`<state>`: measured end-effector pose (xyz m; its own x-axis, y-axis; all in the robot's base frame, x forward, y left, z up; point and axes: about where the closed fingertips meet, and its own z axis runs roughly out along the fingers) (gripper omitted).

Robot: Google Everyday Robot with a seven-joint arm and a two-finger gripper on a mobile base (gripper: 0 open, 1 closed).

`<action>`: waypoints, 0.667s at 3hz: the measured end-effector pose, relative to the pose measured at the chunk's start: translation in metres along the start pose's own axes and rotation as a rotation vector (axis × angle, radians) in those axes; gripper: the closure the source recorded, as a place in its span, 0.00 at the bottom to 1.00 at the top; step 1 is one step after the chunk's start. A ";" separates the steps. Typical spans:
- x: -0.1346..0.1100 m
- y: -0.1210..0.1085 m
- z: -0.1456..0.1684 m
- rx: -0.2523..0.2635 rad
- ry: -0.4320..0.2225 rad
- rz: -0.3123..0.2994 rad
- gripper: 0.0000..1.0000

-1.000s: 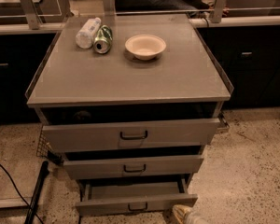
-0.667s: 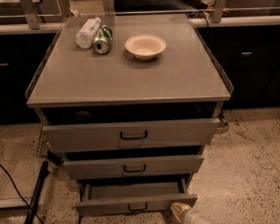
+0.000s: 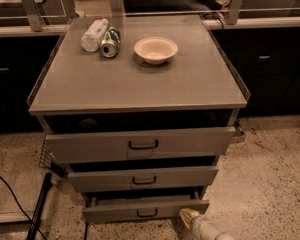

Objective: Close bottom drawer

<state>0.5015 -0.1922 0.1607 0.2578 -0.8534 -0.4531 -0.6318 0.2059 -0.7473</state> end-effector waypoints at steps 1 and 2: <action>0.007 -0.012 0.021 0.080 -0.012 -0.004 1.00; 0.007 -0.012 0.021 0.080 -0.012 -0.004 1.00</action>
Offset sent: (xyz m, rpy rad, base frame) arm 0.0717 -0.0006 -0.0111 0.0468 -0.1987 -0.0566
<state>0.5260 -0.1908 0.1563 0.2693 -0.8486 -0.4553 -0.5704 0.2404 -0.7854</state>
